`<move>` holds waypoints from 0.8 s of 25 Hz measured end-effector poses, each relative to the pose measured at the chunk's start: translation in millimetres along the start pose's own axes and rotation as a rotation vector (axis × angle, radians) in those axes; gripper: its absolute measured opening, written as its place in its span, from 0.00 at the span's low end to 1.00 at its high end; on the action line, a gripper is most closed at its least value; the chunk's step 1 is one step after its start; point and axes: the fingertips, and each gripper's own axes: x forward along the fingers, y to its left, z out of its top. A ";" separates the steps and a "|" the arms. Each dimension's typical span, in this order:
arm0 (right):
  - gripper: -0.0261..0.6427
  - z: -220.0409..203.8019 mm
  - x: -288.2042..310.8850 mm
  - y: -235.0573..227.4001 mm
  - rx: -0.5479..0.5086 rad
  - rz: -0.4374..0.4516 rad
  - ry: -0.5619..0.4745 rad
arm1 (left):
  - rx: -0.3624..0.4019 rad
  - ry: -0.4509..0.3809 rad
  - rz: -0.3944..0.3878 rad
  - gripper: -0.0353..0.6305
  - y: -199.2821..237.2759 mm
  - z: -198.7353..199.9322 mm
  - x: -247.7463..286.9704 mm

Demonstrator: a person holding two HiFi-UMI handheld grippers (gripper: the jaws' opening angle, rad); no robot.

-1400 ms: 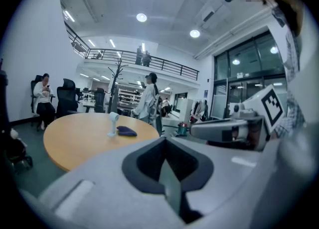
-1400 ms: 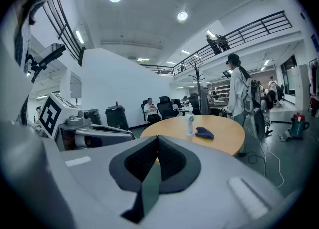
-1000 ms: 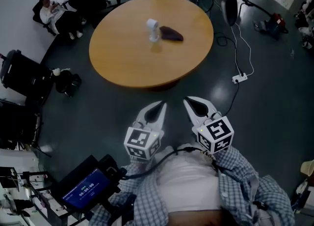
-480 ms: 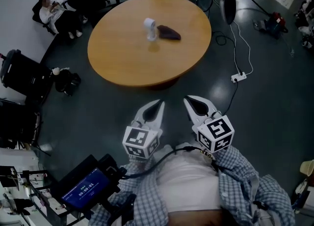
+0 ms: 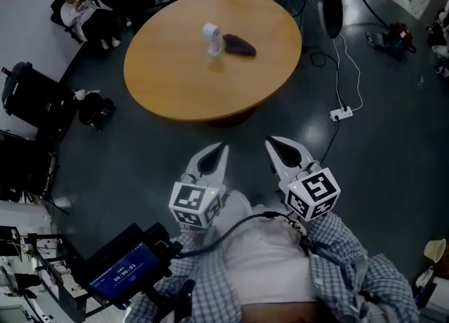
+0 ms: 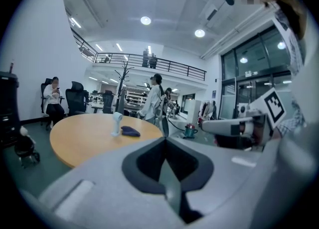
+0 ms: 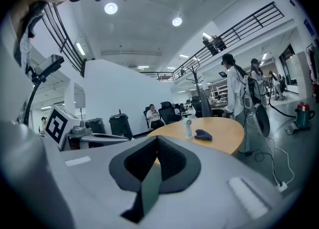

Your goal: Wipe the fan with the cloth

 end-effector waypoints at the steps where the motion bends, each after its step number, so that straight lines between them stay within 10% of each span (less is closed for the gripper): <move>1: 0.04 1.4 -1.5 -3.2 0.017 0.004 -0.013 | 0.000 -0.001 0.005 0.05 -0.3 -0.1 1.5; 20: 0.04 22.3 139.2 -77.7 -0.027 -0.006 0.013 | 0.003 0.021 -0.051 0.05 114.0 23.6 121.2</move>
